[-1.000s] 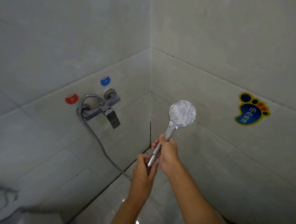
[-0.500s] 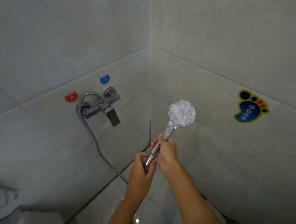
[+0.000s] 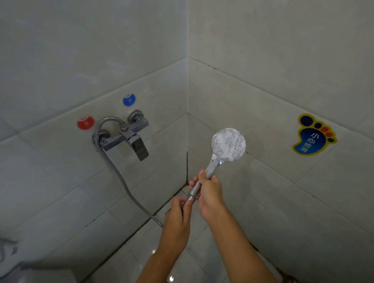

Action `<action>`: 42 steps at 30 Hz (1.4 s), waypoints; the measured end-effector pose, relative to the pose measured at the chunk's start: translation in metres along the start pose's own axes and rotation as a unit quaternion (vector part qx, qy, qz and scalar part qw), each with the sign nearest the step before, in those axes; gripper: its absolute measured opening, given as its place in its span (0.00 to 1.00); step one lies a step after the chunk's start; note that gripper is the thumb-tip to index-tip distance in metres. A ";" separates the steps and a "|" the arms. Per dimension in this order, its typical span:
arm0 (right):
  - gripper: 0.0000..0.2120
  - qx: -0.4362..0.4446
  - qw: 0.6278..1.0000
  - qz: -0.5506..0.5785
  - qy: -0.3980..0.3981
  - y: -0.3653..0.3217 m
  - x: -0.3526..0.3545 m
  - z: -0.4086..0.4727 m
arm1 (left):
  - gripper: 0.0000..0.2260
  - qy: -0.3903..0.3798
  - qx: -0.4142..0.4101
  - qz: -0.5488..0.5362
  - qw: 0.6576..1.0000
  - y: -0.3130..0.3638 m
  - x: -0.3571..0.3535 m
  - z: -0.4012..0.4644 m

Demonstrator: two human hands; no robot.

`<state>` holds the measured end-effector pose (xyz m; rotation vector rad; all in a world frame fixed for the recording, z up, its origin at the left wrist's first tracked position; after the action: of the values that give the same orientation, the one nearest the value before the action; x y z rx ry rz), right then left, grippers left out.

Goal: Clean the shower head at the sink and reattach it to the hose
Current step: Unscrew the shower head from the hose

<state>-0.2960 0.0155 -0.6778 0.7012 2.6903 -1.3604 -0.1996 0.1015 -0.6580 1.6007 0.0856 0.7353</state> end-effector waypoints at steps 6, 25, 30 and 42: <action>0.06 -0.008 1.000 0.007 0.005 0.000 0.002 0.002 | 0.05 -0.002 0.007 -0.022 1.000 0.000 -0.002 0.001; 0.06 -0.014 1.000 0.006 0.000 -0.003 -0.003 0.004 | 0.04 -0.005 0.017 0.014 1.000 -0.008 -0.005 0.006; 0.06 -0.014 1.000 0.008 0.000 -0.002 -0.004 0.005 | 0.08 -0.003 0.026 0.016 1.000 -0.008 -0.005 0.008; 0.06 -0.020 1.000 0.007 0.006 0.001 -0.002 0.010 | 0.05 -0.003 0.019 -0.025 0.999 -0.004 -0.004 0.008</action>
<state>-0.2956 0.0075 -0.6837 0.7253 2.7075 -1.2999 -0.1971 0.0937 -0.6634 1.6316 0.1365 0.6943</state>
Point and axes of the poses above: each hand's wrist, its own z-axis towards the middle knuckle, its own x-axis out of the back of the hand, y = z × x, the point moved 10 cm from there along z, towards the middle knuckle, and after that the axes turned 13 degrees about y, right-handed, at the moved point
